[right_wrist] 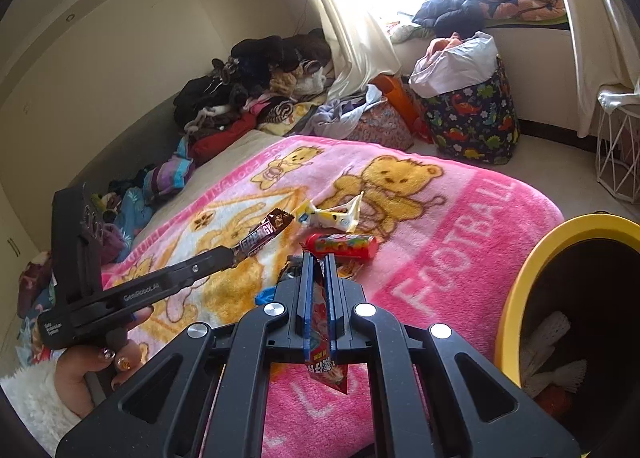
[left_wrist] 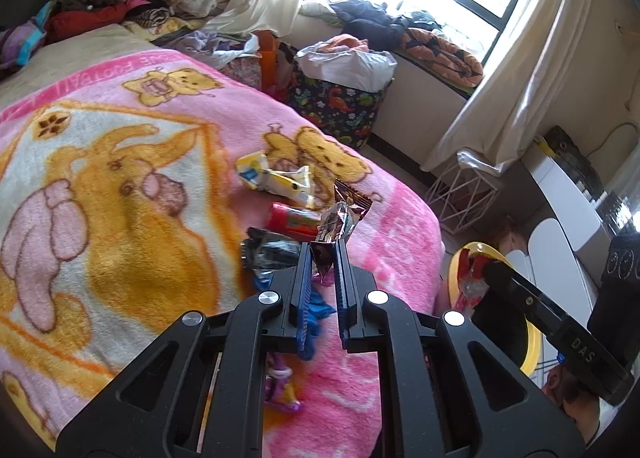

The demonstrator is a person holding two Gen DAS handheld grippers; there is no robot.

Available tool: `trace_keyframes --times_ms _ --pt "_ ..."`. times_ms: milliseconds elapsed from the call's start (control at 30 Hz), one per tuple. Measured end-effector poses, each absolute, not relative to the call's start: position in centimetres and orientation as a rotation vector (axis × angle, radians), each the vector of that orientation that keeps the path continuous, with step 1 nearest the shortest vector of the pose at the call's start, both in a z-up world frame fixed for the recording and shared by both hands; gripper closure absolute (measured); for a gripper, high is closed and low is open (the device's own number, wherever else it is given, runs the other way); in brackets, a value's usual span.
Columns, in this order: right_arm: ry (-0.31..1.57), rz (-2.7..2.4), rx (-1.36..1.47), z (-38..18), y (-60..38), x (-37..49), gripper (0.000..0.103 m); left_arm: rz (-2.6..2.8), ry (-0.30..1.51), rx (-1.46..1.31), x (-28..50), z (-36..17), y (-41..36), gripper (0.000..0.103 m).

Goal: Collect trash
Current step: 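Carry both wrappers over the yellow bin and open both tools to drop them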

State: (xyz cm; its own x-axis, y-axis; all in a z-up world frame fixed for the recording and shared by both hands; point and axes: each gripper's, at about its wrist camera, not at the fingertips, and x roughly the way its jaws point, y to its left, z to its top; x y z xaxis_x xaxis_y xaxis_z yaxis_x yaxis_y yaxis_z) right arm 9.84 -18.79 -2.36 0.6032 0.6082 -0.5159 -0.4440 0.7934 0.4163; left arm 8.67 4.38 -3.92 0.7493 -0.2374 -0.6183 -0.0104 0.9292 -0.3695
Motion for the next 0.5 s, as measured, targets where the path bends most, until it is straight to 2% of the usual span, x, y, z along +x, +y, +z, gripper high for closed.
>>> trace_keyframes --times_ms 133,500 --pt "0.677 0.593 0.272 -2.0 -19.9 9.8 0.097 -0.151 0.714 -0.353 8.6 -3.6 3.4 0.1" --pt "0.637 0.538 0.305 -1.4 -22.9 9.8 0.097 -0.2 0.704 -0.296 8.5 -2.9 0.6 0.103"
